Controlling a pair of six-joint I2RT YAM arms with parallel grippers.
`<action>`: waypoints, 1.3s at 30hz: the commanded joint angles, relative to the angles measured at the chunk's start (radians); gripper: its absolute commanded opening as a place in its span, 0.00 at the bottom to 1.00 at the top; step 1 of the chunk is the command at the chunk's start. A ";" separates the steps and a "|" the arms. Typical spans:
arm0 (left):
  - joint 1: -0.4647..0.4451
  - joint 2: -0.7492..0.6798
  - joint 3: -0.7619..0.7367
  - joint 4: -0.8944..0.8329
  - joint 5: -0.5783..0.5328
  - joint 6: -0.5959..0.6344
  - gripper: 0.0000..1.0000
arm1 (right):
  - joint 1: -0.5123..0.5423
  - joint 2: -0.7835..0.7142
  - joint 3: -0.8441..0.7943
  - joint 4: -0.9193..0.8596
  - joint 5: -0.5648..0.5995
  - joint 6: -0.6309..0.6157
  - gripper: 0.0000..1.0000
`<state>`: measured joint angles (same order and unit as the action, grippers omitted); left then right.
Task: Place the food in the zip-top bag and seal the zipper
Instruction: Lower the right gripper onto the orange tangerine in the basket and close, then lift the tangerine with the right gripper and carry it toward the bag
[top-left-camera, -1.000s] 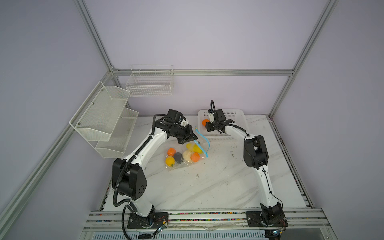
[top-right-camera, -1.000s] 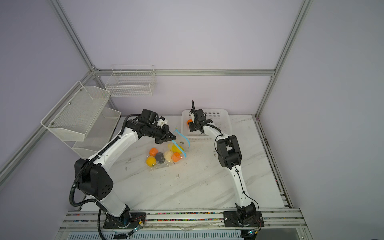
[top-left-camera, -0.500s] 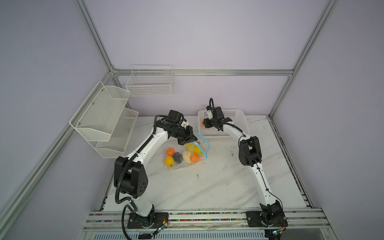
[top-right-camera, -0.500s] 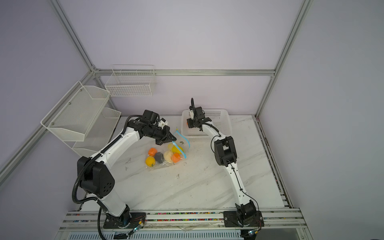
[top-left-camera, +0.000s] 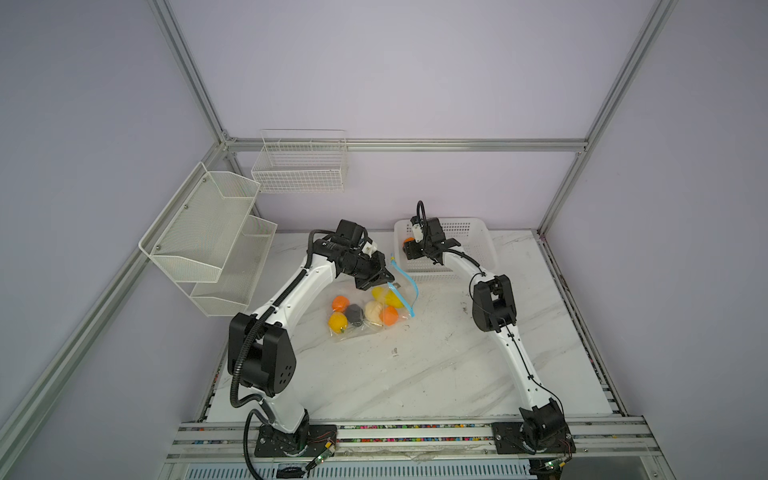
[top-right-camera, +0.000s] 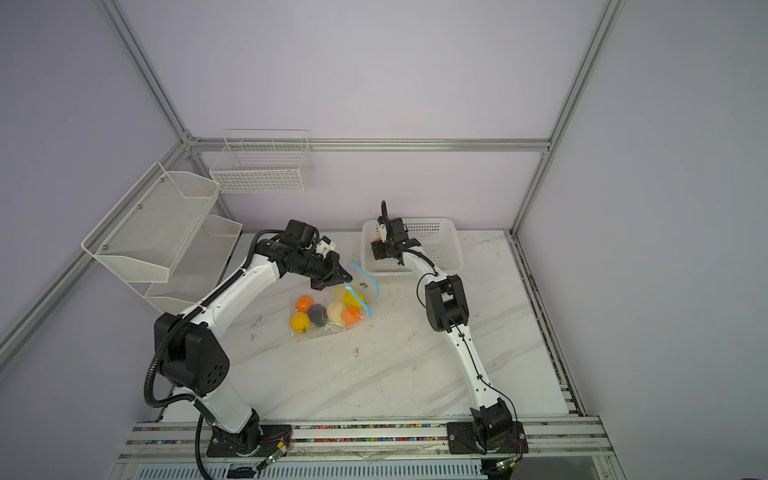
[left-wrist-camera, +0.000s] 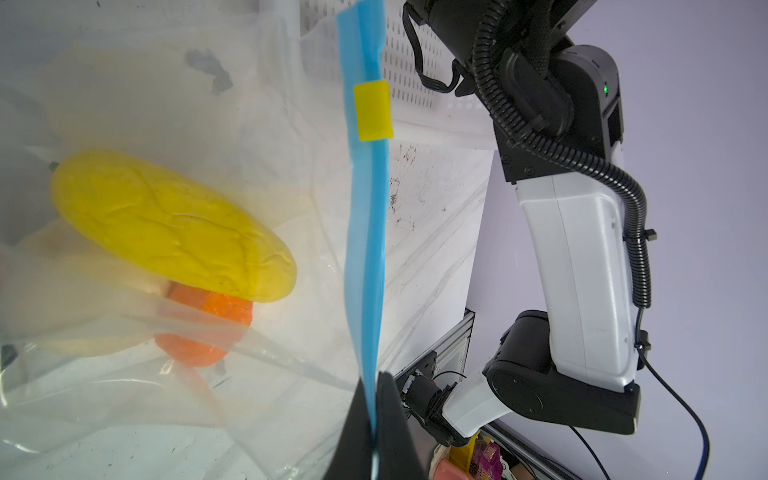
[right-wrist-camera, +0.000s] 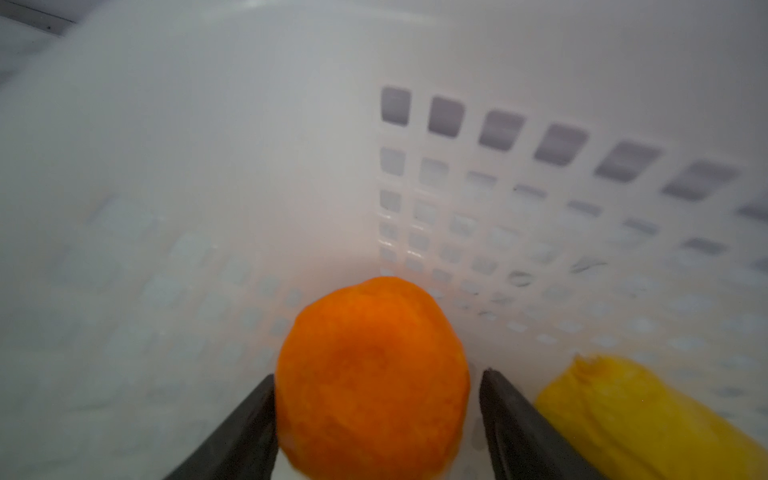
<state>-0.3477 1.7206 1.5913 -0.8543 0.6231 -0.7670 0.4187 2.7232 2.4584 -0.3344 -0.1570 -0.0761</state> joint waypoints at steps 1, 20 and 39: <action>0.006 -0.021 0.003 -0.002 0.001 0.000 0.00 | -0.001 0.020 0.030 -0.003 -0.006 -0.001 0.76; 0.006 -0.015 0.005 -0.002 0.003 0.006 0.00 | -0.002 -0.040 -0.064 0.083 -0.003 0.038 0.62; 0.006 -0.015 0.012 0.000 0.006 0.017 0.00 | -0.001 -0.165 -0.190 0.133 0.007 0.054 0.60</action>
<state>-0.3477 1.7206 1.5913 -0.8543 0.6205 -0.7662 0.4187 2.6286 2.2875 -0.2184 -0.1539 -0.0299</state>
